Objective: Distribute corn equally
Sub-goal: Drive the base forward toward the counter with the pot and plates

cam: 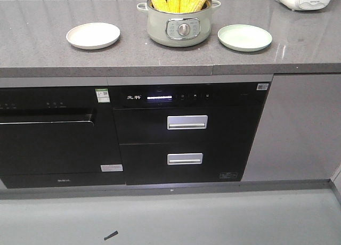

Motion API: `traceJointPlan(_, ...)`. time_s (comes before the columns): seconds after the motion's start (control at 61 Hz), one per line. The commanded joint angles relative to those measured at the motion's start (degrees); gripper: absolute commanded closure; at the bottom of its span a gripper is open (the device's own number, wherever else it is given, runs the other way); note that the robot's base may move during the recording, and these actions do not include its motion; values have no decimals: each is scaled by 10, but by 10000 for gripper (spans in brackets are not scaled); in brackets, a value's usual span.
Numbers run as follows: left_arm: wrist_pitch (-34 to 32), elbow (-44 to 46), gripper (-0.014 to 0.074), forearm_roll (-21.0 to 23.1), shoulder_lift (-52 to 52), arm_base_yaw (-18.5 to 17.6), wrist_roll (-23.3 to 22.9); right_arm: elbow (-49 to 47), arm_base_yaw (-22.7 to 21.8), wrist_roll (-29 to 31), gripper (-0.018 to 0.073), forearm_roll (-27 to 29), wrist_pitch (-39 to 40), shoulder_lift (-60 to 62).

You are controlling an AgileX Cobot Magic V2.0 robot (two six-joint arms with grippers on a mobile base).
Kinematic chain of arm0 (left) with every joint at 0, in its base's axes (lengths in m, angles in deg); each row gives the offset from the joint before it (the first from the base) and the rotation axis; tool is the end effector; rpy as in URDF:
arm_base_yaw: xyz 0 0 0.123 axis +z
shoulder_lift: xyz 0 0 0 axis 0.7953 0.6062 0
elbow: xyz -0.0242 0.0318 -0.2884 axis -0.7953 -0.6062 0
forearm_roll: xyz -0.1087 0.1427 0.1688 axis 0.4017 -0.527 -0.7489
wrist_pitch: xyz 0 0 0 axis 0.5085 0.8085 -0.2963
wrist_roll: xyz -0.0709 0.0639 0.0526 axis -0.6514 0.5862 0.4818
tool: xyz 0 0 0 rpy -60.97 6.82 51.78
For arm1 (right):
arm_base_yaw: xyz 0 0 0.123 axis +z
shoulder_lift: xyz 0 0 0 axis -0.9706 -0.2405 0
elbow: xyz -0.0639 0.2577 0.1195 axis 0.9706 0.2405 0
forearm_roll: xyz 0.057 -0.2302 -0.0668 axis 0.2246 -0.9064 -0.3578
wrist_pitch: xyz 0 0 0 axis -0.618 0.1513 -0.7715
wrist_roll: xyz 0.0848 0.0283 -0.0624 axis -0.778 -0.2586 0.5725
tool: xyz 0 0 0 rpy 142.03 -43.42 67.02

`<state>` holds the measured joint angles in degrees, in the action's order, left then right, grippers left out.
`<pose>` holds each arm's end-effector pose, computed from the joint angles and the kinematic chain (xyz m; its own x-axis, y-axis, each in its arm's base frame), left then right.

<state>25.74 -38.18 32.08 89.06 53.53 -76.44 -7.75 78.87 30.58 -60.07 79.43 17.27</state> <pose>0.0629 0.0002 0.1985 -0.0015 -0.0685 -0.9977 -0.0074 0.9976 -0.0685 0.0631 0.0027 0.2015 0.0303 0.0406 -0.9987 -0.0469 0.9981 0.0391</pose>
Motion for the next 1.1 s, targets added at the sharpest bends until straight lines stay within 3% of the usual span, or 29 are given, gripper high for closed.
traceJointPlan(0.0, -44, 13, 603, 5, -8, -4, 1, 10, -4, 5, 561, -7, 44, 4)
traceJointPlan(1.082, -44, 13, 603, 5, -8, -4, 1, 10, -4, 5, 561, -7, 44, 4)
